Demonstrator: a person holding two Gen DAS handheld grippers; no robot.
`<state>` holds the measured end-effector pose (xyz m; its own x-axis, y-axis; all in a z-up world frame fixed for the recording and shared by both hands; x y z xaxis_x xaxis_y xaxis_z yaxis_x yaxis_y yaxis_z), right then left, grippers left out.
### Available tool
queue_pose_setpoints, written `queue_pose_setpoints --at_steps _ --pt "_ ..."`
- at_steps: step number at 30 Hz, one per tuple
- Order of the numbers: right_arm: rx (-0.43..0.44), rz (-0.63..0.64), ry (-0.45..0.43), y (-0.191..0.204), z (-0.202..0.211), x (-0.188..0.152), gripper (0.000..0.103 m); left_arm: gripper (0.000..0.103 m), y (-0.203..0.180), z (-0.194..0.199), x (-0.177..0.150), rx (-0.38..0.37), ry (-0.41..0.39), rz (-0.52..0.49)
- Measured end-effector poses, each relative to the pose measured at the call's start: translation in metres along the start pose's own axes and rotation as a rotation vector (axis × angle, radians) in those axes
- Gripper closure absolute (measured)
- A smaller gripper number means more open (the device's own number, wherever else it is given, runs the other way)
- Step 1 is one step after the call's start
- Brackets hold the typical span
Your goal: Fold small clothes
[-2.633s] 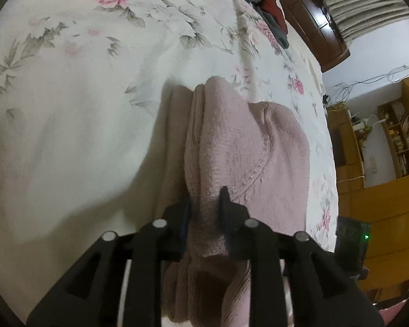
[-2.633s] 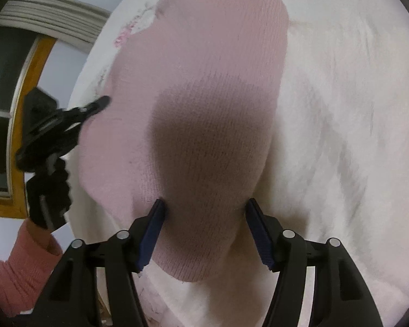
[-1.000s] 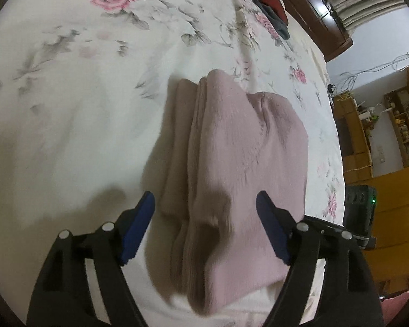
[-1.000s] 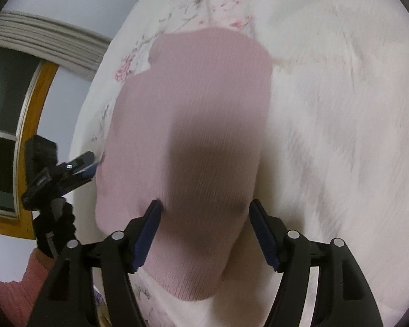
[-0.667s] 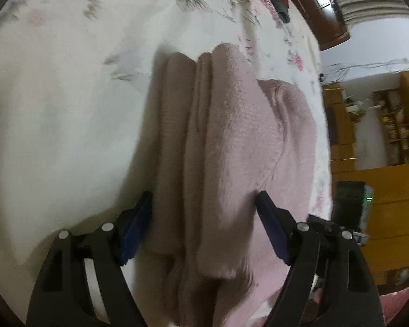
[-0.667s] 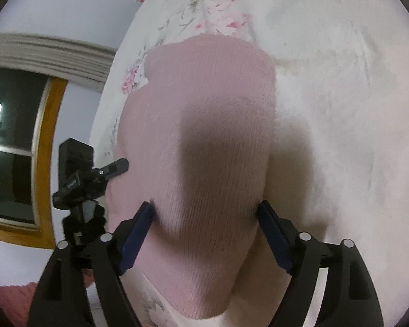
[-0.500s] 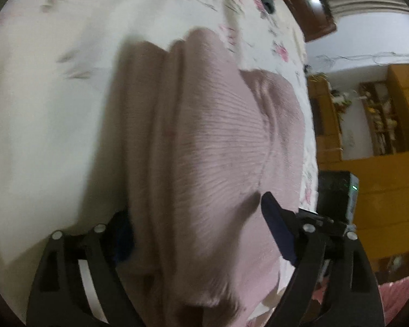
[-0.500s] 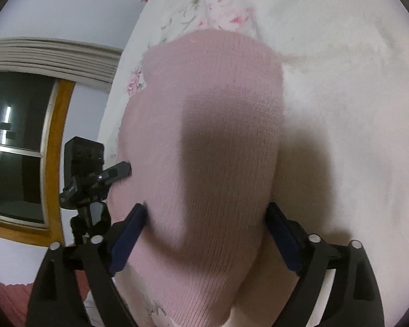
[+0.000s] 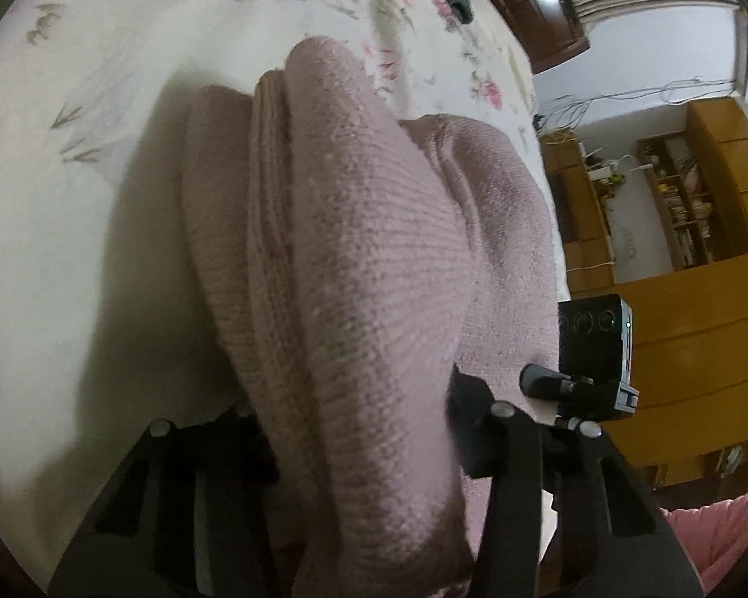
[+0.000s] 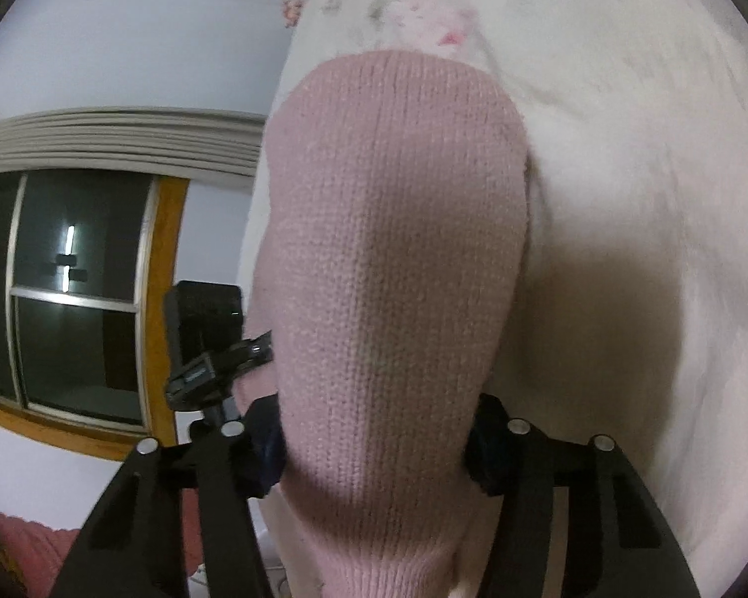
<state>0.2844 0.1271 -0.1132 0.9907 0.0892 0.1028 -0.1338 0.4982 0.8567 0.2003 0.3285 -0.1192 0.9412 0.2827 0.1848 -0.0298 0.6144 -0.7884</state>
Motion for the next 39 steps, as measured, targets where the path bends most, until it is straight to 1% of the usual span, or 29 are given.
queue_pose_setpoints --at_steps 3,5,8,10,11,14,15,20,21,22,26,29,33,35,38,39 --pt "0.045 0.012 -0.001 0.008 0.025 -0.008 0.048 0.060 -0.018 0.004 -0.014 -0.081 -0.014 0.012" --pt "0.047 0.034 0.005 0.013 0.048 -0.019 0.048 0.060 -0.040 -0.001 -0.032 -0.103 -0.001 -0.002" --pt "0.045 0.040 0.022 0.011 0.081 -0.039 0.048 0.060 -0.064 -0.006 -0.057 -0.129 0.025 -0.007" --pt "0.041 0.027 0.038 0.005 0.106 -0.056 0.048 0.060 -0.083 -0.014 -0.082 -0.133 0.053 -0.015" --pt "0.039 0.016 0.046 0.002 0.120 -0.069 0.048 0.060 -0.087 -0.016 -0.092 -0.134 0.063 -0.016" --pt "0.033 -0.011 0.054 -0.005 0.143 -0.095 0.047 0.060 -0.109 -0.028 -0.123 -0.135 0.097 -0.011" --pt "0.032 -0.021 0.056 -0.012 0.160 -0.105 0.047 0.059 -0.119 -0.033 -0.135 -0.129 0.108 -0.023" --pt "0.032 -0.034 0.052 -0.017 0.197 -0.146 0.047 0.059 -0.152 -0.043 -0.178 -0.131 0.130 -0.042" --pt "0.031 -0.032 0.052 -0.017 0.204 -0.154 0.047 0.059 -0.155 -0.045 -0.183 -0.130 0.131 -0.043" --pt "0.029 -0.030 0.054 -0.020 0.208 -0.160 0.047 0.059 -0.160 -0.048 -0.193 -0.119 0.134 -0.053" --pt "0.023 -0.044 0.063 -0.035 0.214 -0.180 0.047 0.059 -0.158 -0.061 -0.218 -0.103 0.148 -0.047" --pt "0.022 -0.053 0.070 -0.050 0.205 -0.187 0.047 0.059 -0.151 -0.075 -0.227 -0.082 0.151 -0.045" --pt "0.012 -0.081 0.091 -0.079 0.185 -0.189 0.047 0.058 -0.139 -0.098 -0.232 -0.034 0.161 -0.064" --pt "0.011 -0.094 0.096 -0.098 0.186 -0.195 0.046 0.057 -0.133 -0.102 -0.232 -0.023 0.156 -0.079" --pt "0.036 -0.078 0.076 -0.108 0.188 -0.201 0.045 0.051 -0.124 -0.102 -0.234 -0.033 0.137 -0.089" --pt "0.043 -0.071 0.064 -0.109 0.188 -0.202 0.045 0.046 -0.120 -0.103 -0.235 -0.025 0.130 -0.102"
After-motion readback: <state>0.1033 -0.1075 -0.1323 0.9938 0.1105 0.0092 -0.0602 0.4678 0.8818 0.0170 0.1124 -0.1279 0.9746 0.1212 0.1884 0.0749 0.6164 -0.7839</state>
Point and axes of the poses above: each gripper's, at about its wrist camera, not at the fingertips, and z roughly against the way its jaws point, y to its left, x to its top, the point moved 3 cm from there along -z, roughly the way its jaws point, and after that the axes turned 2 degrees about -x, right-handed, at the moved point
